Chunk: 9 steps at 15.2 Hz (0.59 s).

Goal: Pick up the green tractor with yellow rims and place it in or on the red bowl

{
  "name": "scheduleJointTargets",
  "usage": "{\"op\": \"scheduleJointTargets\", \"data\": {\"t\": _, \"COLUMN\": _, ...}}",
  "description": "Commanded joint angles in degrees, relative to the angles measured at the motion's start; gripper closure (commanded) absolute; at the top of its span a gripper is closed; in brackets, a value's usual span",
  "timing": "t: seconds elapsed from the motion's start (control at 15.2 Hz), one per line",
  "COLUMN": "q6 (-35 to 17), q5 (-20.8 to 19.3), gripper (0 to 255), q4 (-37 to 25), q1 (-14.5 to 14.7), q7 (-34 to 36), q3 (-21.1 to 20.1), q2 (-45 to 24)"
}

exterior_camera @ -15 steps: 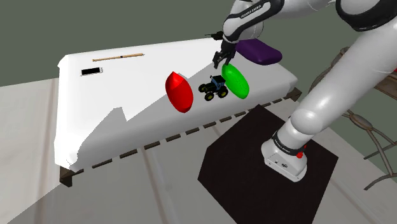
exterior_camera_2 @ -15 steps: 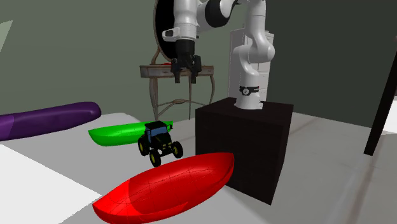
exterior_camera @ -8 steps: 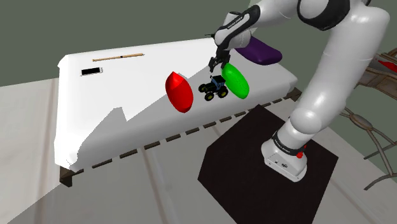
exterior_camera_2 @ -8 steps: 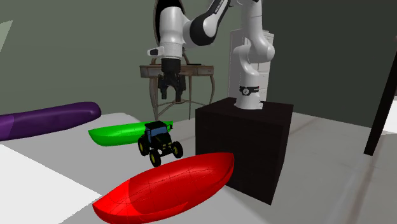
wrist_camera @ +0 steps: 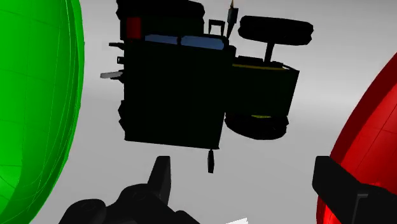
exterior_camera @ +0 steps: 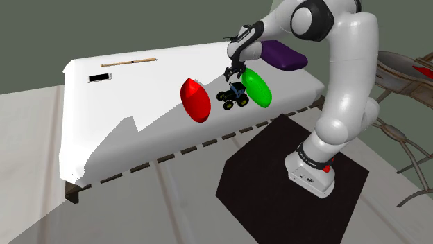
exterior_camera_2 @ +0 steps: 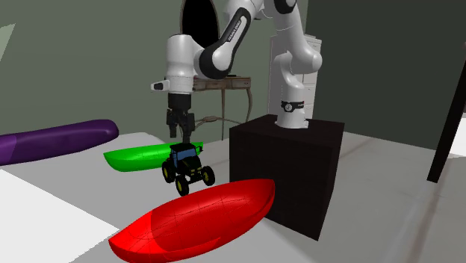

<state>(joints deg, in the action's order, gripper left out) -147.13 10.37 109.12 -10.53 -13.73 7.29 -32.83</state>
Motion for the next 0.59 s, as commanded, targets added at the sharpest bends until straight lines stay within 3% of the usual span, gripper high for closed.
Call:
{"op": "scheduleJointTargets", "data": {"t": 0.0, "q6": -0.4, "q5": 0.4, "gripper": 0, "q4": -4.0, "q1": -0.8, "q7": 0.0, "q3": -0.1, "q2": -4.1}}
{"op": "scheduleJointTargets", "data": {"t": 0.53, "q6": -3.0, "q5": 1.2, "gripper": 0, "q4": -8.1, "q1": -1.6, "q7": -0.4, "q3": -0.9, "q2": -10.8}}
